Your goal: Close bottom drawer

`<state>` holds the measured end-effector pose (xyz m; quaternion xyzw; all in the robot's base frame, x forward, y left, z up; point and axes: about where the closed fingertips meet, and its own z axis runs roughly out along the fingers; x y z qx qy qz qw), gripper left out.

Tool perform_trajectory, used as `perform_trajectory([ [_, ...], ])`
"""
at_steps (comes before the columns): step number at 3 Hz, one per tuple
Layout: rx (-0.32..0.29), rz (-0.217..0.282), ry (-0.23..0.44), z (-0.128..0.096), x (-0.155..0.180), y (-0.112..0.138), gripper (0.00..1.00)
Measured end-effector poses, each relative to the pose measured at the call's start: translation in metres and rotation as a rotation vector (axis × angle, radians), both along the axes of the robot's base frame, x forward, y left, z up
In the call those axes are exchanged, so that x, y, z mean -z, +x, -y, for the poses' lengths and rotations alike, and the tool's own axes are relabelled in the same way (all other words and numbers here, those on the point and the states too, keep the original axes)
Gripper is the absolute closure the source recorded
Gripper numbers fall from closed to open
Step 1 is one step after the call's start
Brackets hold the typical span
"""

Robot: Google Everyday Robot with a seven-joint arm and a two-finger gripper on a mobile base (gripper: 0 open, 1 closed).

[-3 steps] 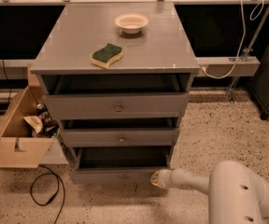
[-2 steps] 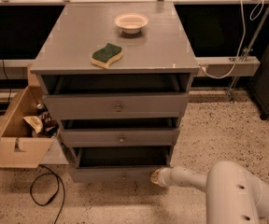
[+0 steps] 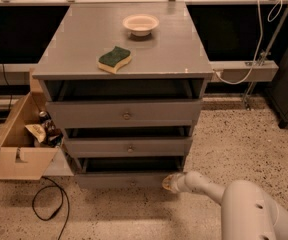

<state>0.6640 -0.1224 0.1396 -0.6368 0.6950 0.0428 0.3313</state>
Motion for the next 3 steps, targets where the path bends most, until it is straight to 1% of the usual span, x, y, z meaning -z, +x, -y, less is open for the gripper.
perform_trajectory([
  [2,0.009,0.061,0.070,0.000,-0.010,0.036,1.00],
  [3,0.011,0.084,0.105,-0.001,-0.014,0.050,1.00],
])
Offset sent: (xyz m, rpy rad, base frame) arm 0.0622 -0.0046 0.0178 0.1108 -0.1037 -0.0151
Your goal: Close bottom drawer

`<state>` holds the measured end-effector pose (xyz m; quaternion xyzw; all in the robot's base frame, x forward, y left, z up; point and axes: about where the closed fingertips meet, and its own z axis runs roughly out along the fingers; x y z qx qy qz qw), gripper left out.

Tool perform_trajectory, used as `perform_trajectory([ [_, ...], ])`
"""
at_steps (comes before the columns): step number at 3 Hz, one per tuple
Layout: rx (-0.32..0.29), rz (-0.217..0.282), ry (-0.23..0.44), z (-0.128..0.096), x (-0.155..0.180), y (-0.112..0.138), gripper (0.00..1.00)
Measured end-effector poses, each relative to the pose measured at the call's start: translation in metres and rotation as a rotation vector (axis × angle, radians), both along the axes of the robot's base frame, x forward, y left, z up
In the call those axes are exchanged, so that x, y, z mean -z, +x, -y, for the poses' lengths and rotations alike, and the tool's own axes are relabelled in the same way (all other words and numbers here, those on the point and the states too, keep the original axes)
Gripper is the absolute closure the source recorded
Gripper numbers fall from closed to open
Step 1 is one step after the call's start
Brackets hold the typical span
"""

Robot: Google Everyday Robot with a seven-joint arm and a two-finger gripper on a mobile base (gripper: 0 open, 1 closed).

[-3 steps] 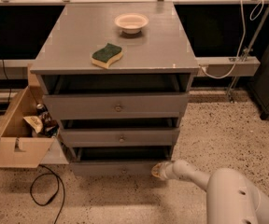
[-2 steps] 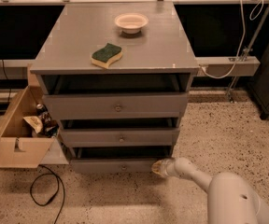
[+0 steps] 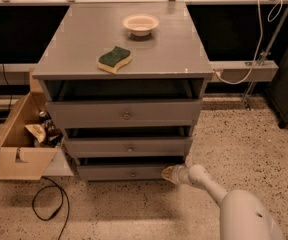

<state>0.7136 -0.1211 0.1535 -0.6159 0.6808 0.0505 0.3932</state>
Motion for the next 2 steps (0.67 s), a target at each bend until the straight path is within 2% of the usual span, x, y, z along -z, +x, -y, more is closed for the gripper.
perform_trajectory([
  [2,0.003,0.017,0.055,0.0040,-0.0028,0.0094,1.00],
])
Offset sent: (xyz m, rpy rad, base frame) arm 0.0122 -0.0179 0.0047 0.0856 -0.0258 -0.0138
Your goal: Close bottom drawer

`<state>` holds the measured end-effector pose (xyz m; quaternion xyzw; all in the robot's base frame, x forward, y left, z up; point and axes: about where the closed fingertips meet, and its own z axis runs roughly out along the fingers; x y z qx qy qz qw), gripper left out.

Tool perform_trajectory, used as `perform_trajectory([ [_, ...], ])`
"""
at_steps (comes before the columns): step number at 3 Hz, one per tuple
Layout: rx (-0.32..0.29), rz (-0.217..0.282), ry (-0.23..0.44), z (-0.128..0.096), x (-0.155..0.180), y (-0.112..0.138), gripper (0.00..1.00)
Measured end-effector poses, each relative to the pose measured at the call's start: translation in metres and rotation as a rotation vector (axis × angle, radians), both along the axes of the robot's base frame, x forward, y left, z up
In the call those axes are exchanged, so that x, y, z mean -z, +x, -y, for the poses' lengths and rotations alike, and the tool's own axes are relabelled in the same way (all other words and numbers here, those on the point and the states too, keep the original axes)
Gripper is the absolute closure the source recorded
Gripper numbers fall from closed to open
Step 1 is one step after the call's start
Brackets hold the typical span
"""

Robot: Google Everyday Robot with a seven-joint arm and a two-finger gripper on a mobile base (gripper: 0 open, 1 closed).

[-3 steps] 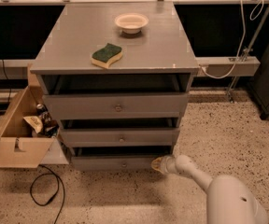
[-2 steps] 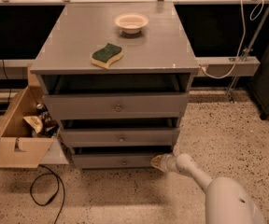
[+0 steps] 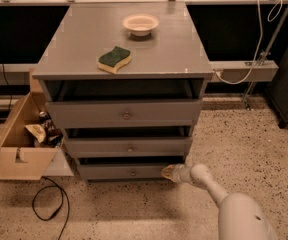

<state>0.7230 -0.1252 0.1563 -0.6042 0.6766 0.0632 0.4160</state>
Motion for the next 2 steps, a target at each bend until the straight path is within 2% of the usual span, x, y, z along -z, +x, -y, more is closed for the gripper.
perform_trajectory([
  [1,-0.002,-0.013,0.029,0.016,-0.001,-0.021,1.00],
  [2,0.016,-0.038,0.074,0.042,-0.003,-0.061,1.00],
])
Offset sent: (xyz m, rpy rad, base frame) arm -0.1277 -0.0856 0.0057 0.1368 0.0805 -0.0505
